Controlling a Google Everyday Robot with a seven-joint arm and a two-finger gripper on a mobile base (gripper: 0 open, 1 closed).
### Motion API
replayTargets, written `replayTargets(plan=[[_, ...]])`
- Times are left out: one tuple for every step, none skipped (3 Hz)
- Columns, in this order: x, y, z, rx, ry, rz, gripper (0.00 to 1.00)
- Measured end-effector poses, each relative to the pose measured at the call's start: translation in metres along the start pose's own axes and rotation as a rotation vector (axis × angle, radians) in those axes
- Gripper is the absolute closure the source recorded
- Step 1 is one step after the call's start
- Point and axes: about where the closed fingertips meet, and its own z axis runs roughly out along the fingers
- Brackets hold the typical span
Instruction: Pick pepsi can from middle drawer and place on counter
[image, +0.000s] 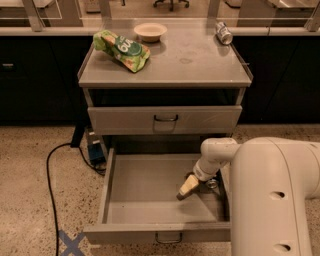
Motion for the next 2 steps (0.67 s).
replayTargets(plan=[[0.0003, 0.0037, -0.0003, -0.014, 0.012, -0.009, 0.0], [0.0001, 0.0069, -0.0024, -0.04, 0.013, -0.014, 0.0]])
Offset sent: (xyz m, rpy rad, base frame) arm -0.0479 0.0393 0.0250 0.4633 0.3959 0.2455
